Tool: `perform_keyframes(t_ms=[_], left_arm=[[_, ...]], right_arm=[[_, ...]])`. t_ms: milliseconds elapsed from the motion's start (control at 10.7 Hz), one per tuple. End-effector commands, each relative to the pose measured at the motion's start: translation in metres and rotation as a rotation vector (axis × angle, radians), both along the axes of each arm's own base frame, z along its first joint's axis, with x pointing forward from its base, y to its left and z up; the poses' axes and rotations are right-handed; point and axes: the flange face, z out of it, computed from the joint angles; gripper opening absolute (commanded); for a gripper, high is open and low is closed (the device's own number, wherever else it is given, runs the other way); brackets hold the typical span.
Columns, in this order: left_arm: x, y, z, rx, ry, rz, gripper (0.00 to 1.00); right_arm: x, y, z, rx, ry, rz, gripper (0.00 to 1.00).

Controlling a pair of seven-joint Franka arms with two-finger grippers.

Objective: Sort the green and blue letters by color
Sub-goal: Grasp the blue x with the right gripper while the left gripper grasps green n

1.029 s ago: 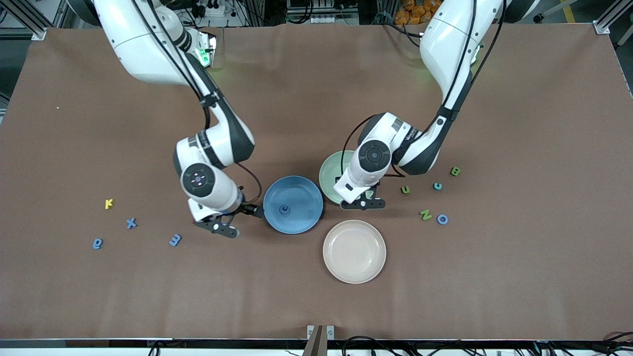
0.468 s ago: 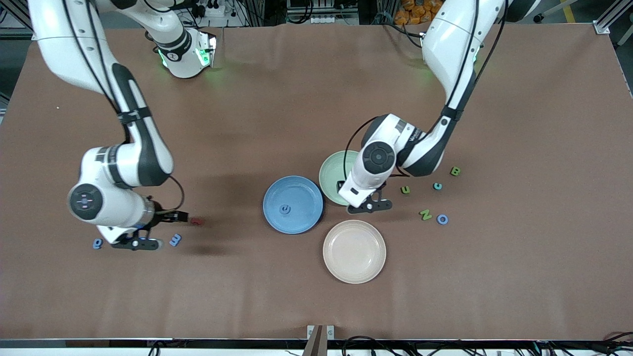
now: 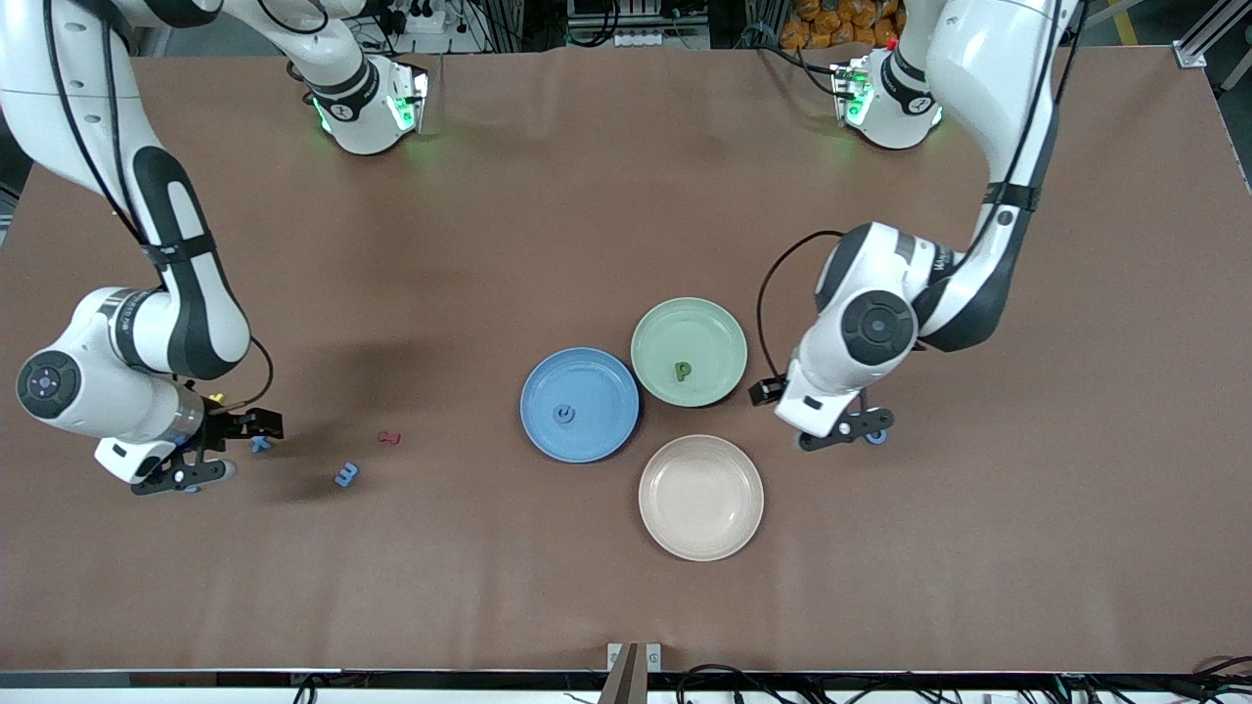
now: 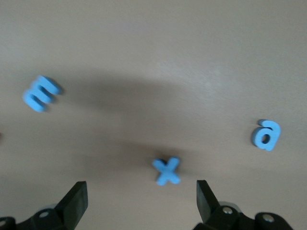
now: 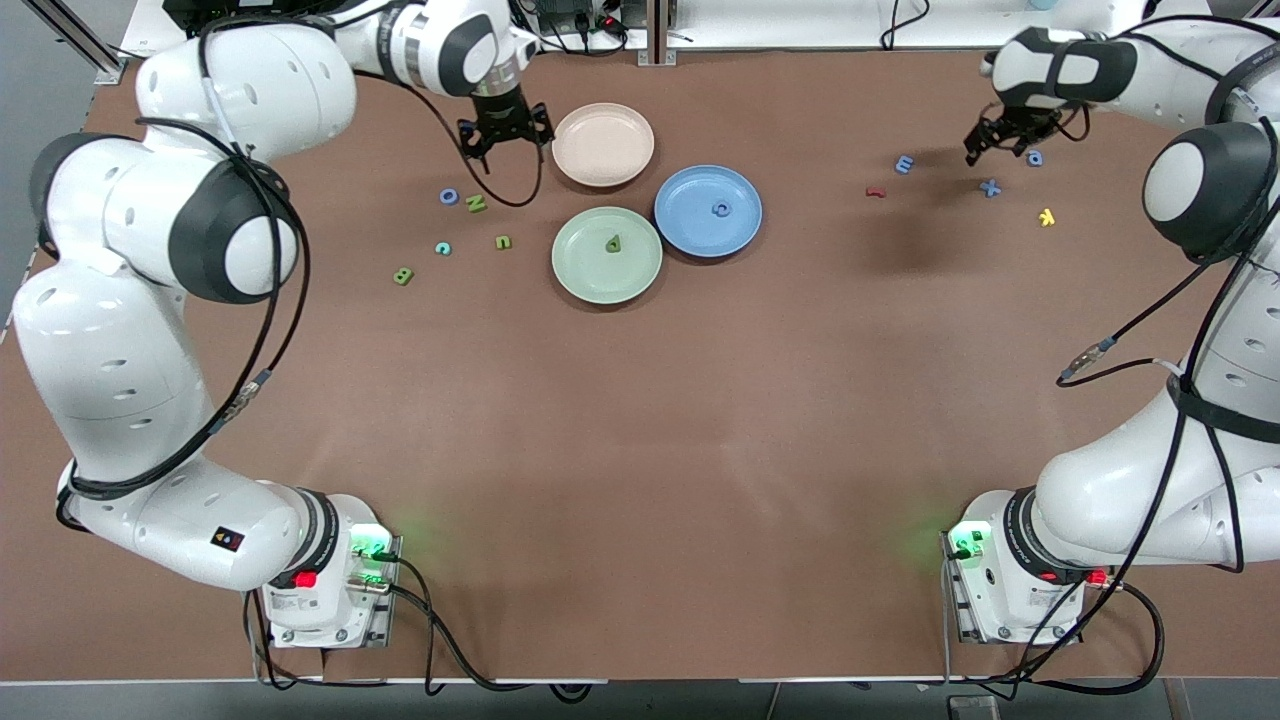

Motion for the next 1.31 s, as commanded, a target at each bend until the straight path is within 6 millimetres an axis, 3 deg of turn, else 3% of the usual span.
perform_keyframes(t_ms=[0,187,374,561,1216], left_arm=[[-0.031,0.001,-0.038,0.048,-0.015,0.12,1.0],[-0.044,0.012,-0.063,0.073,-0.054,0.08,1.0],[-0.047,0.017,-0.072,0.067,-0.073,0.067,1.0],[-0.052,0.025,-0.082,0.061,-0.071,0.032,1.0],[-0.086,0.041,-0.111,0.002,-0.148,-0.033,0.9]], right_arm=[[-0.006,-0.007,-0.019,-0.003,-0.02,0.088,1.0],[-0.005,-0.008,-0.033,-0.008,-0.041,0.109,1.0],[-0.005,-0.01,-0.04,-0.012,-0.052,0.115,1.0],[-0.008,-0.03,-0.053,-0.013,-0.053,0.116,1.0],[-0.012,-0.025,-0.069,-0.009,-0.027,0.072,1.0]])
